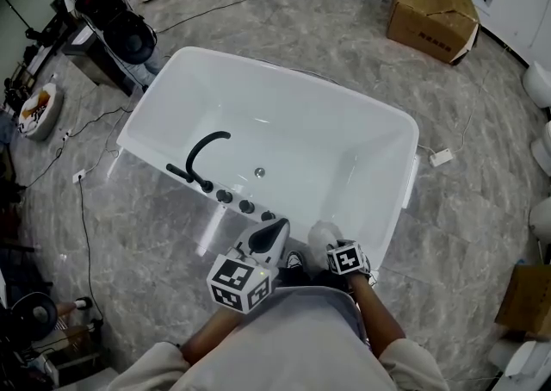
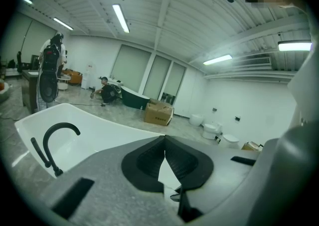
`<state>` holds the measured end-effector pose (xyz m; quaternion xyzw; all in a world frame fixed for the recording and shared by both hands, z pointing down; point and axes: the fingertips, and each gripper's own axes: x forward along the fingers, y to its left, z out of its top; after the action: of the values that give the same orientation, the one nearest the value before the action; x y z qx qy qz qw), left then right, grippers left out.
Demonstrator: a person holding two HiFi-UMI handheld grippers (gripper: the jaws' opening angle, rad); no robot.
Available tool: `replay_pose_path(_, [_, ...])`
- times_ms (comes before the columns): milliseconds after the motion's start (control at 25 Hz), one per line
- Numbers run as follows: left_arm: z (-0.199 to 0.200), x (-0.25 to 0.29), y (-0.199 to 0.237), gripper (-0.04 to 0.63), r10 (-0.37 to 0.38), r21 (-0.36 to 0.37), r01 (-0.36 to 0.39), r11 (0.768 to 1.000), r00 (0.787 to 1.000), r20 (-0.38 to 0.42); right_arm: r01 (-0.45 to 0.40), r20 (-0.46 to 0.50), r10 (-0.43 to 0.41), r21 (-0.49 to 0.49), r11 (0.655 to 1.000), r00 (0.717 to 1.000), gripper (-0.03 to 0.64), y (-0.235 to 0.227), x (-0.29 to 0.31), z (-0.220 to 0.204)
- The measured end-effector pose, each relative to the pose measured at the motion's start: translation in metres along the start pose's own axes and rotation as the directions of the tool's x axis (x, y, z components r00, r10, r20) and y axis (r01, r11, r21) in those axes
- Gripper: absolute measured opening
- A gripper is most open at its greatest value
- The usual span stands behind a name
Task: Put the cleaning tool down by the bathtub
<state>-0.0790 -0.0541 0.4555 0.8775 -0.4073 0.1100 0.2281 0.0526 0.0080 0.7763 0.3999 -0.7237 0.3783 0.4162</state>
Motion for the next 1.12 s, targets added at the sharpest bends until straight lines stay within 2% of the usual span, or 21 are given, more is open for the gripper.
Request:
replay_pose_path(240, [-0.001, -0.002, 0.005, 0.008, 0.002, 0.005, -0.002, 1.0, 1.0, -0.004, 0.018, -0.041, -0.017, 0.018, 1.0, 0.999, 0.077, -0.005, 0.017, -0.007])
replay_pose_path(640, [-0.003, -0.001, 0.007, 0.007, 0.007, -0.004, -0.007, 1.0, 1.0, -0.014, 0.001, -0.075, -0.001, 0.005, 1.0, 0.997, 0.077, -0.006, 0.04, -0.016])
replay_pose_path(800, [-0.003, 0.002, 0.006, 0.008, 0.013, -0.008, -0.013, 1.0, 1.0, -0.02, 0.025, -0.08, -0.031, -0.067, 0.997, 0.996, 0.077, -0.014, 0.037, -0.009])
replay_pose_path(920, [-0.003, 0.004, 0.006, 0.008, 0.016, -0.009, -0.017, 1.0, 1.0, -0.022, 0.01, -0.097, -0.023, -0.136, 0.991, 0.995, 0.077, -0.014, 0.041, -0.009])
replay_pose_path(1120, [-0.004, 0.005, 0.01, 0.008, 0.027, -0.016, -0.028, 0.999, 0.999, -0.03, -0.018, -0.128, -0.022, -0.304, 0.952, 0.992, 0.077, -0.009, 0.049, -0.011])
